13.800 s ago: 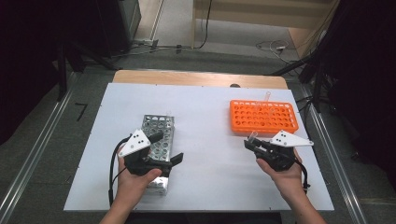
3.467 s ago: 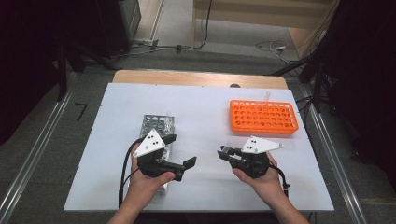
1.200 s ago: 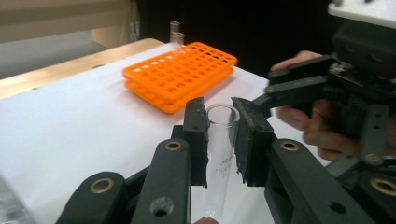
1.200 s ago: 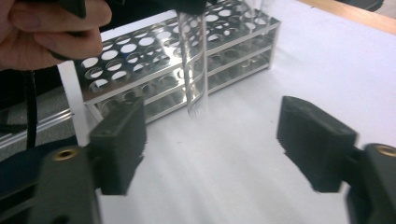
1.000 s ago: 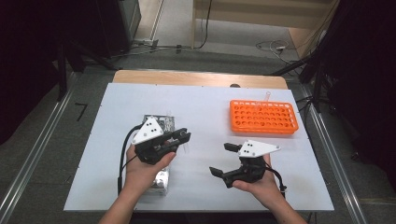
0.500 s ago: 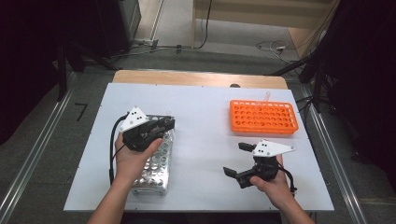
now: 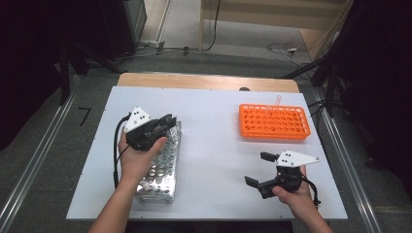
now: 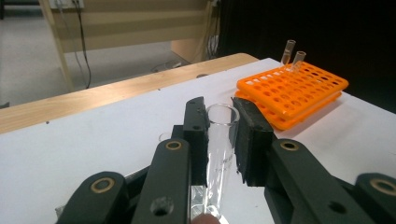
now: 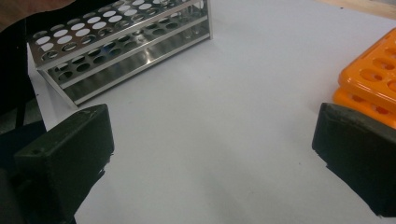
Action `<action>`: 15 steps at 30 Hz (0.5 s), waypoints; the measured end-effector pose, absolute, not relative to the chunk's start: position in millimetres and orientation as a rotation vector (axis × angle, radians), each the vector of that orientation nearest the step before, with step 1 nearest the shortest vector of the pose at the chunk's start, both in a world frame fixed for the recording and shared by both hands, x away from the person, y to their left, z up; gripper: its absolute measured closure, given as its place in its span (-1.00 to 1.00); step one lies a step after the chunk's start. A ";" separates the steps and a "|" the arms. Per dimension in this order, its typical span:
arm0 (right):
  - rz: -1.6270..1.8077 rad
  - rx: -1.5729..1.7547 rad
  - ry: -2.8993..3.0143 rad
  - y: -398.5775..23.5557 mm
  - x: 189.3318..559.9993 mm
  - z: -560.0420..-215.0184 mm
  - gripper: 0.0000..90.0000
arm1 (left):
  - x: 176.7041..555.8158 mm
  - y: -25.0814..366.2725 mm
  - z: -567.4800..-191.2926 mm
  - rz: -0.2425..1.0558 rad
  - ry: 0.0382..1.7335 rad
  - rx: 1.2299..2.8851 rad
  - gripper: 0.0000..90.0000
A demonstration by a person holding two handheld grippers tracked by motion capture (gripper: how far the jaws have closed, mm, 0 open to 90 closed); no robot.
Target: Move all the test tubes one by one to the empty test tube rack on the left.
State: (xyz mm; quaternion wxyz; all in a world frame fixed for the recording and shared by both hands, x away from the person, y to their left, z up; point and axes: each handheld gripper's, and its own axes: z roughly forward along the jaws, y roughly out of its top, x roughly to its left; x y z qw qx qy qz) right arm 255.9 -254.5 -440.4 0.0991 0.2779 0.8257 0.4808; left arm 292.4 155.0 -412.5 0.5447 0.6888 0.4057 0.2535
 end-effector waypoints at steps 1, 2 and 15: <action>1.417 0.831 2.441 -257.1 256.0 -441.4 -1.00 | 292.7 154.3 -413.5 0.605 0.964 1.639 0.69; 1.416 0.833 2.440 -257.9 256.5 -441.5 -1.00 | 293.2 153.4 -414.7 0.617 0.966 1.646 0.69; 1.416 0.833 2.430 -258.5 257.0 -440.6 -1.00 | 293.3 150.5 -428.8 0.619 0.996 1.723 0.69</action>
